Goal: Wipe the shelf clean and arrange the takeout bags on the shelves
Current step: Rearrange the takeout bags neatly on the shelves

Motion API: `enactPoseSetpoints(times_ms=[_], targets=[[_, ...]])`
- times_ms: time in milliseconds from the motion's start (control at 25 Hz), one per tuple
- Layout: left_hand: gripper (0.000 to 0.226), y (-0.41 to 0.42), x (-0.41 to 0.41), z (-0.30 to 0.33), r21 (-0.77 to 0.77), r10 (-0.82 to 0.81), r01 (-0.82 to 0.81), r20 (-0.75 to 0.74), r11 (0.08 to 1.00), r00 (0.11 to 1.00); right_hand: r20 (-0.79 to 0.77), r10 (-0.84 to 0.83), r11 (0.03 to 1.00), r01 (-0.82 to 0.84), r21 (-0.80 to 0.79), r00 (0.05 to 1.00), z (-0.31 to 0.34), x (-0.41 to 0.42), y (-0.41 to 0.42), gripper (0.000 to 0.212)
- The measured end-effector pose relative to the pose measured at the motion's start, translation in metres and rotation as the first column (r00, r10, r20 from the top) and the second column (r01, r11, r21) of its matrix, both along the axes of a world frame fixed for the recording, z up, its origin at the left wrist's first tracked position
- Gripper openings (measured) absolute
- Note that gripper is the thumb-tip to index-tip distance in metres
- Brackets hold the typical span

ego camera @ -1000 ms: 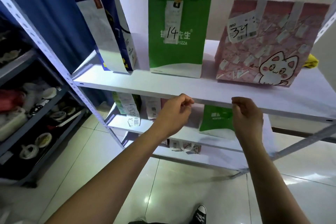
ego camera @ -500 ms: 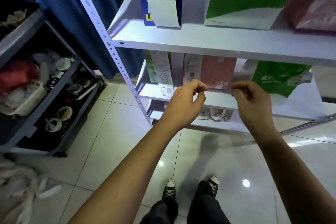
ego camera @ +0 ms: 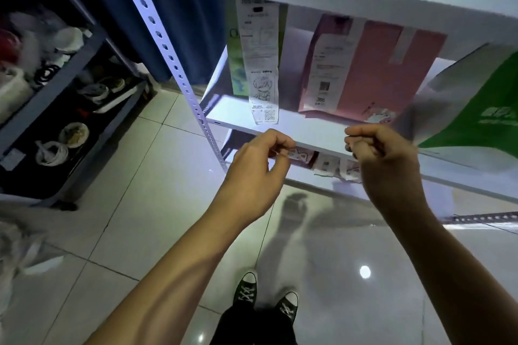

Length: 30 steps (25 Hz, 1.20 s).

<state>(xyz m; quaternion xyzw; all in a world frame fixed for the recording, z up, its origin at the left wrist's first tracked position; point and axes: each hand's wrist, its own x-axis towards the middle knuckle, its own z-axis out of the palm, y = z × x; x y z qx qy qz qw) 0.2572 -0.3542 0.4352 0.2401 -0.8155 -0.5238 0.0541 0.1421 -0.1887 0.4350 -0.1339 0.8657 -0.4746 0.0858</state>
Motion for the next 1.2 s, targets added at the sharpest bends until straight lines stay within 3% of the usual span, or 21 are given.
enactPoseSetpoints(times_ms=[280,600,960,1200], targets=[[0.022,-0.034,-0.018,-0.072,-0.046,0.034,-0.033,0.03,0.998,0.999,0.0,0.016,0.999,-0.016,-0.044,1.0,-0.074,-0.025,-0.043,0.026],[0.021,-0.055,-0.044,-0.107,-0.076,0.013,-0.012,0.021,0.997,1.0,0.09,-0.03,0.997,0.036,-0.07,0.995,-0.115,-0.036,-0.078,0.025],[0.025,-0.048,-0.073,-0.118,-0.102,-0.038,0.043,0.052,0.994,0.998,0.054,-0.096,0.992,0.099,-0.075,0.994,-0.12,-0.052,-0.056,0.028],[0.04,-0.03,-0.111,-0.13,-0.038,-0.023,0.023,0.01,0.999,1.0,0.026,-0.274,0.958,0.275,-0.079,0.961,-0.131,-0.074,-0.018,0.037]])
